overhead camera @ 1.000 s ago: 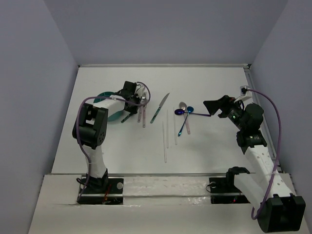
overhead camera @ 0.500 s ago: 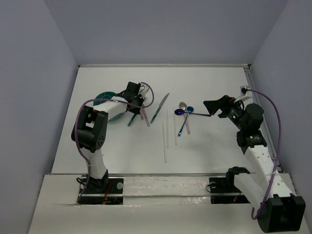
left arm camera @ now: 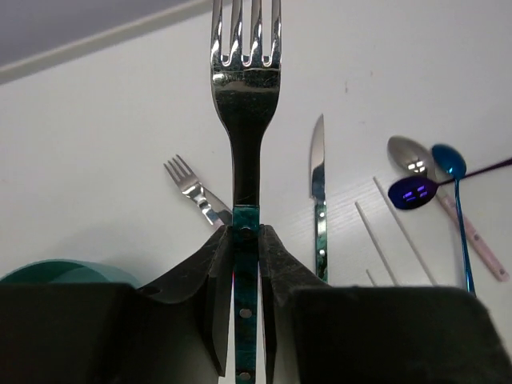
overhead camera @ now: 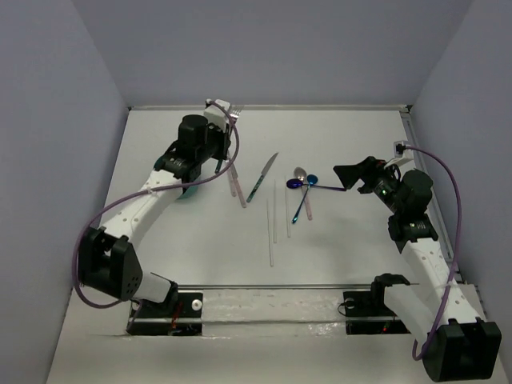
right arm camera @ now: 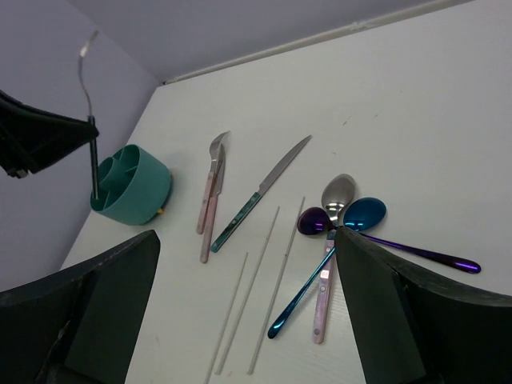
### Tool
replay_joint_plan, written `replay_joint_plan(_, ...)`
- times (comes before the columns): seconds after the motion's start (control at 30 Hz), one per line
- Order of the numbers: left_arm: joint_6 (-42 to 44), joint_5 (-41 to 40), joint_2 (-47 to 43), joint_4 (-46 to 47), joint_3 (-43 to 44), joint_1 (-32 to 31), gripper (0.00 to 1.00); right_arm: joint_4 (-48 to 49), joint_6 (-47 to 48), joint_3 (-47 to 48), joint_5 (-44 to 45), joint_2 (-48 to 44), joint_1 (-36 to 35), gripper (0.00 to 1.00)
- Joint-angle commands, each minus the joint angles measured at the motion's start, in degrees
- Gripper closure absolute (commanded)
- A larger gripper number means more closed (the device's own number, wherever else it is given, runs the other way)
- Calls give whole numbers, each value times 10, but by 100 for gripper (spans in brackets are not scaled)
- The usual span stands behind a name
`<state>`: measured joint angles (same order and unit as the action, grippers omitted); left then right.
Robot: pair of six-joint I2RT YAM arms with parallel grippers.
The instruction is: Sort the eating utensils into containers
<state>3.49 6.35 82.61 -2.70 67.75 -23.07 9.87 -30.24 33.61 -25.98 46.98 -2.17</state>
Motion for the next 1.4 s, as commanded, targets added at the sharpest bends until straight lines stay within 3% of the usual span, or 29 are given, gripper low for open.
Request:
replay_joint_plan(0.0, -66, -56, -100, 102, -34, 35, 100, 28, 1, 2, -12, 0, 3, 4)
replay_joint_plan(0.2, -123, -159, -165, 186, -117, 124, 100, 38, -6, -1, -21, 0, 3, 4)
replay_joint_plan(0.47, -147, -264, -164, 264, -169, 201, 100, 48, -10, -5, -31, 3, 3, 4)
replay_joint_plan(0.83, -66, -363, -69, 350, -154, 213, 100, 73, -21, -13, -53, 3, 3, 4)
replay_joint_plan(1.37, -56, -383, 27, 439, -183, 213, 100, 86, -21, -19, -58, -5, 3, 4)
